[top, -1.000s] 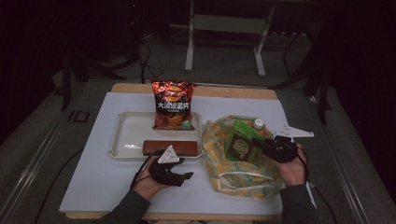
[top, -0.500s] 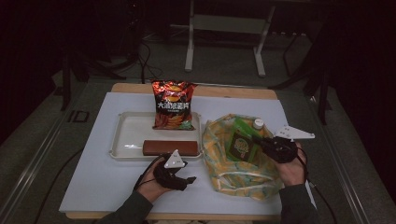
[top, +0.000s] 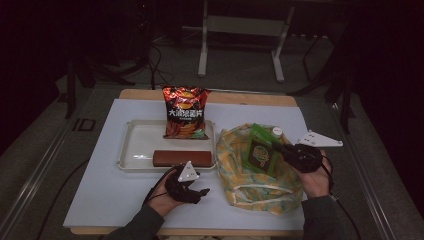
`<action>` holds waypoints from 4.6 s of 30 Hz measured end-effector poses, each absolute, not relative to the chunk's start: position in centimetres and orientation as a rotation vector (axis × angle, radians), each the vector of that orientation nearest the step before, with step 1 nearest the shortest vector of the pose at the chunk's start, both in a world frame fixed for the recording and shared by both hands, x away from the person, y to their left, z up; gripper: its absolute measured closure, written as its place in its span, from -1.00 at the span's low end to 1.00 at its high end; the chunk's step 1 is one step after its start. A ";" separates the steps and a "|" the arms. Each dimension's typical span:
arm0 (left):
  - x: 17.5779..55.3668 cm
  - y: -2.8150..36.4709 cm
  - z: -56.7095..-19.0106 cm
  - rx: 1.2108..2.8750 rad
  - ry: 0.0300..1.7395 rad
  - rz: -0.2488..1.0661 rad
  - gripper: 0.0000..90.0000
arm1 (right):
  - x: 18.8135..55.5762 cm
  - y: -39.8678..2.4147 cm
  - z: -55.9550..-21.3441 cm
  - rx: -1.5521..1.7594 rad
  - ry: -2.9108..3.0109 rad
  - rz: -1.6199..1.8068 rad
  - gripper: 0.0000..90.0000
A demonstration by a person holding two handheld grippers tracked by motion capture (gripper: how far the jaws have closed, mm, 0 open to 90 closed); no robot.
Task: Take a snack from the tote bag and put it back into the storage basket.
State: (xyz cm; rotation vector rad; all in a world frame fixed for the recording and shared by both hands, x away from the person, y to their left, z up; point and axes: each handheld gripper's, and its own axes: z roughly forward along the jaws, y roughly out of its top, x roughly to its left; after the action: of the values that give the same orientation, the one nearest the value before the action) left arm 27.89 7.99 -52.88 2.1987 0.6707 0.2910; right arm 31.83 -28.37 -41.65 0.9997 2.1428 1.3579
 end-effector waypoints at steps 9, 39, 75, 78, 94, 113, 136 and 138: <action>27.9 8.1 -53.0 2.174 0.679 0.333 -0.26 | 31.6 -28.3 -40.6 0.971 2.138 1.352 0.95; 28.3 7.8 -54.0 2.166 0.684 0.328 -0.25 | 31.3 -28.2 -37.8 0.910 2.131 1.402 0.96; 28.8 8.1 -54.0 2.154 0.713 0.261 -0.26 | 29.9 -25.4 -35.1 0.772 2.168 1.479 0.97; 28.8 8.1 -54.0 2.156 0.711 0.264 -0.26 | 29.9 -25.0 -35.1 0.759 2.168 1.494 0.97; 28.8 8.1 -54.0 2.155 0.712 0.264 -0.26 | 29.9 -22.7 -34.1 0.689 2.188 1.514 0.97; 28.8 8.1 -54.0 2.152 0.709 0.266 -0.27 | 32.3 -18.1 -34.5 0.639 2.255 1.524 0.97; 28.8 8.1 -54.0 2.152 0.705 0.260 -0.26 | 35.5 -11.6 -34.9 0.603 2.297 1.540 0.97; 28.8 8.1 -54.0 2.150 0.706 0.257 -0.27 | 35.8 -11.3 -34.9 0.606 2.296 1.540 0.97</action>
State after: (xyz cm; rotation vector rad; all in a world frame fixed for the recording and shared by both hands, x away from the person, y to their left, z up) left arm 28.83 8.12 -54.01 2.1504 0.7064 0.2569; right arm 35.80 -11.25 -34.92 0.6056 2.2963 1.5395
